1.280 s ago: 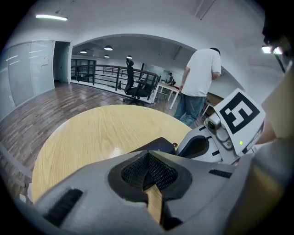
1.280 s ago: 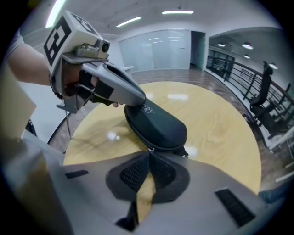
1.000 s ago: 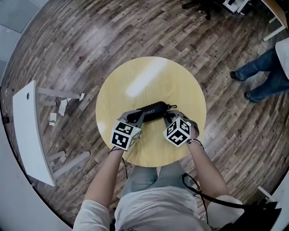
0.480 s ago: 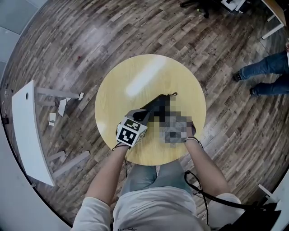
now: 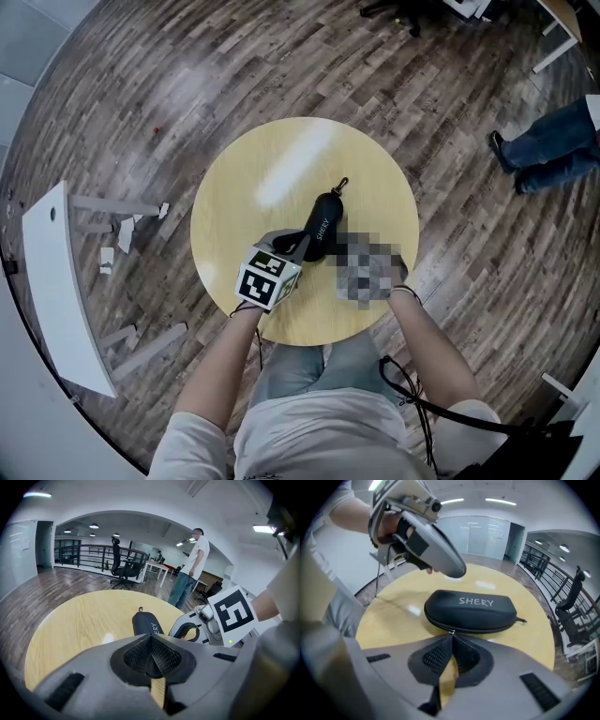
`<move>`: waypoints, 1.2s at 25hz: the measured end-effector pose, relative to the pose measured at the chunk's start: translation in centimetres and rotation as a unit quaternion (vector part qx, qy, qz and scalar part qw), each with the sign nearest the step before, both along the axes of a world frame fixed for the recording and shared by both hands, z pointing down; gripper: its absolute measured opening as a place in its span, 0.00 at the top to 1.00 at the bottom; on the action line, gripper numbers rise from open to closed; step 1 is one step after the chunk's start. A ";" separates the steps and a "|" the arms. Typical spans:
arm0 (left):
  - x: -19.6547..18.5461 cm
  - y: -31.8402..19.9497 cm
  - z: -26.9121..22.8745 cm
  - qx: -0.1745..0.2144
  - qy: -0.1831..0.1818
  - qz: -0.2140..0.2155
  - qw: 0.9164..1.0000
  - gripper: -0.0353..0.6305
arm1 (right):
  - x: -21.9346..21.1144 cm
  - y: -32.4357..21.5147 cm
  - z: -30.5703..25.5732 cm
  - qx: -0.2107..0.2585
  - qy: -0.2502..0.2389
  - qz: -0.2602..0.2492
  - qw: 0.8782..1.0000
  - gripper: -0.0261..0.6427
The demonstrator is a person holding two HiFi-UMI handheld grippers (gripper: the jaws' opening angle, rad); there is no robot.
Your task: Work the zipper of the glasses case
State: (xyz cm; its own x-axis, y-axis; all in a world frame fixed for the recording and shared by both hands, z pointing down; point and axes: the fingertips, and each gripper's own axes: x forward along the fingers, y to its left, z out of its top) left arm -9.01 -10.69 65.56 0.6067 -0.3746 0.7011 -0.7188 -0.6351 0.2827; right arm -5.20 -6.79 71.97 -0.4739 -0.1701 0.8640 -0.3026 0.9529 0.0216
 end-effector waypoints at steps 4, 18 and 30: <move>3.9 -1.5 -0.1 0.007 -0.002 0.049 0.999 0.94 | 3.9 -1.9 0.3 0.016 0.030 -0.008 0.999 0.96; 7.7 -2.3 2.0 0.007 -0.019 0.099 0.995 0.94 | 4.6 1.2 -0.1 -0.021 0.014 -0.012 1.000 0.96; 7.7 -2.3 0.9 0.012 -0.018 0.103 0.994 0.94 | 5.3 2.9 -0.5 -0.020 -0.005 0.089 0.996 0.96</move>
